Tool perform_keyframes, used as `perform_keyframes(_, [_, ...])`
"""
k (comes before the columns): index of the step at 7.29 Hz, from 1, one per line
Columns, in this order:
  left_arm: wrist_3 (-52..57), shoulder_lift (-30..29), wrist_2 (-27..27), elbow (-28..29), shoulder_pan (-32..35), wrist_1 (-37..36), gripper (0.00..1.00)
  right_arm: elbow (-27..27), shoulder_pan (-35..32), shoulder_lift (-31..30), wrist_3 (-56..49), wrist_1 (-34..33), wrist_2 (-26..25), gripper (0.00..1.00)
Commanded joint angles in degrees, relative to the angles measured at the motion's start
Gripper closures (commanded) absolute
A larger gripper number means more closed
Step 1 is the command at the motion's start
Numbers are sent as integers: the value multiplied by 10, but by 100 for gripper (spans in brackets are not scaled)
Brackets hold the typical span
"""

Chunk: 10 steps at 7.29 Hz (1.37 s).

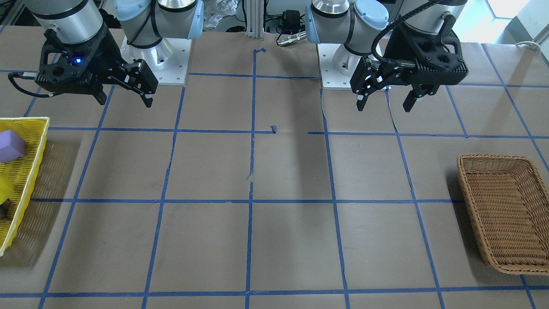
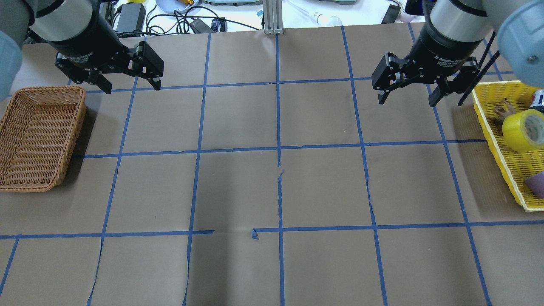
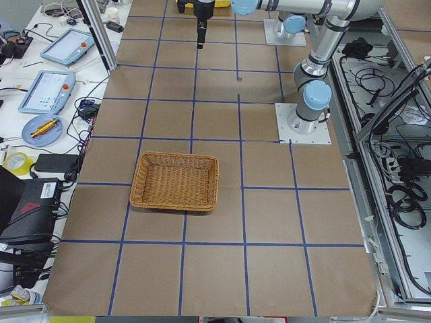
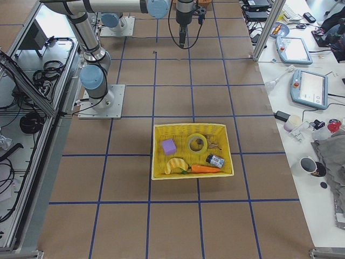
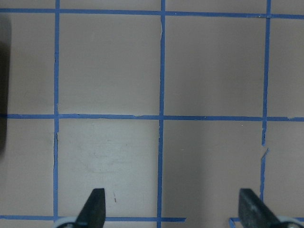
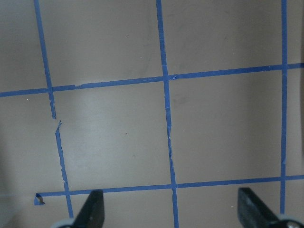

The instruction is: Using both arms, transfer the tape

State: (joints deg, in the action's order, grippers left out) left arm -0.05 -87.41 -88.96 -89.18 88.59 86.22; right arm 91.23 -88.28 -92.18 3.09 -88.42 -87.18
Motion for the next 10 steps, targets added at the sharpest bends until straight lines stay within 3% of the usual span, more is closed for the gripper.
perform_keyframes(1, [0, 0, 0, -1, 0, 0, 0, 1, 0, 1, 0, 2, -2, 0])
perform_keyframes(4, [0, 0, 0, -1, 0, 0, 0, 4, 0, 1, 0, 1, -3, 0])
perform_keyframes(5, [0, 0, 1, 0, 0, 0, 0, 3, 1, 3, 2, -16, -27, 0])
perform_keyframes(6, [-1, 0, 1, 0, 0, 0, 0, 4, 8, 18, 6, -65, -106, 0])
perform_keyframes(7, [-1, 0, 1, 1, 0, 0, 0, 4, 33, 37, -12, -69, -154, 0])
perform_keyframes(9, [0, 0, -3, -1, 0, 0, 0, 4, 140, 58, -111, -67, -157, 0])
perform_keyframes(10, [0, 0, -3, -1, 0, 0, 0, 3, 168, 83, -179, -98, -104, 0])
